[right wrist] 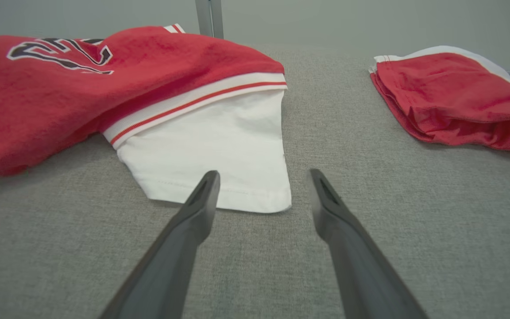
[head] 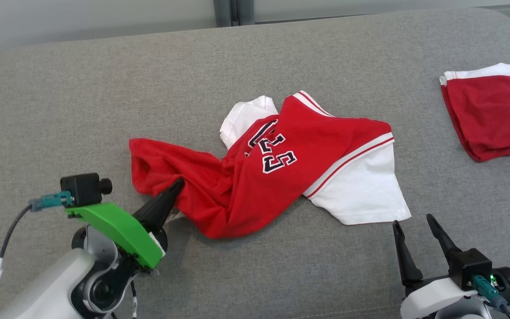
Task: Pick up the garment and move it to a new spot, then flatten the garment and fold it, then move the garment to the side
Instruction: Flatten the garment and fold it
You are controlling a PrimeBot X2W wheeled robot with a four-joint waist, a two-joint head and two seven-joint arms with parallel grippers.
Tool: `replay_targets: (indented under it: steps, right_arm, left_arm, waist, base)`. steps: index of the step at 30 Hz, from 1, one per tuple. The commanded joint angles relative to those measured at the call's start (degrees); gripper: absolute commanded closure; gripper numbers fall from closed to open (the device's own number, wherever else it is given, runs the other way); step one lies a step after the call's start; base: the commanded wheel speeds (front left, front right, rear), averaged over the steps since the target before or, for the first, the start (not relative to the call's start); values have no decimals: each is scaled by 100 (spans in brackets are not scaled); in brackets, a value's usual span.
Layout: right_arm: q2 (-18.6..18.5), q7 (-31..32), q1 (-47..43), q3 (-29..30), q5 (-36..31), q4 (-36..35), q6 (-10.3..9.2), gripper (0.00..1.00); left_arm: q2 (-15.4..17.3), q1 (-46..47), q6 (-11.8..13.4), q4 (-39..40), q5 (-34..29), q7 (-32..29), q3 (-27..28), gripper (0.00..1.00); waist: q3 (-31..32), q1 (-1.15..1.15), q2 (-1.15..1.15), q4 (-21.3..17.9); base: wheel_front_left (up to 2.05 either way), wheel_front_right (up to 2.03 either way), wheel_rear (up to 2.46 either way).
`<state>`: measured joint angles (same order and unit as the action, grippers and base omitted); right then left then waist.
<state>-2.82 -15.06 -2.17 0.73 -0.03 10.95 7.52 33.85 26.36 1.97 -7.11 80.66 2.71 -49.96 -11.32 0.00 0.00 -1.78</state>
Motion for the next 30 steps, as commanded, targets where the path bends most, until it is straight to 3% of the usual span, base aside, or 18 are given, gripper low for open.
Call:
replay_targets:
  steps: [1,7,11,15,18,25,26,28,29,30]
  right_arm:
    - [-17,-14,35,-25,33,3,-8,0]
    - [-17,-14,77,-58,33,34,-7,0]
    - [-14,-14,-17,-14,80,19,-7,0]
    - [-14,-14,-97,33,131,-2,-7,0]
    - [-16,-14,-60,22,155,-6,-8,0]
    - [-16,-14,104,-10,2,34,-7,0]
    - [-17,-14,119,-14,-9,42,-8,0]
    - [-17,-14,121,-26,-15,62,-7,0]
    - [-17,-14,116,-32,-20,65,-8,0]
    - [-17,-14,111,-33,-25,66,-7,0]
  left_arm:
    - [45,169,-102,174,187,-96,131,100]
    - [307,217,-43,607,151,-386,64,100]
    - [699,-203,257,862,-146,-486,-218,100]
    - [894,-732,513,948,-220,-452,-493,100]
    - [900,-990,636,919,-222,-305,-541,100]
    - [568,-1051,671,764,-230,-111,-563,100]
    - [529,-1027,671,705,-247,-100,-579,77]
    - [474,-1011,642,587,-288,-78,-608,67]
    - [444,-1006,625,556,-298,-53,-617,55]
    - [413,-1002,610,540,-307,-44,-622,50]
  waist:
    - [-13,0,0,-8]
    - [15,0,0,-116]
    - [16,0,0,-182]
    - [-39,0,0,-111]
    - [-87,0,0,-10]
    - [-91,0,0,242]
    - [-82,0,0,250]
    - [-49,0,0,250]
    - [-39,0,0,244]
    - [-30,0,0,238]
  base:
    - [0,0,0]
    - [0,0,0]
    - [0,0,0]
    - [0,0,0]
    - [0,0,0]
    - [0,0,0]
    - [0,0,0]
    - [0,0,0]
    - [0,0,0]
    - [0,0,0]
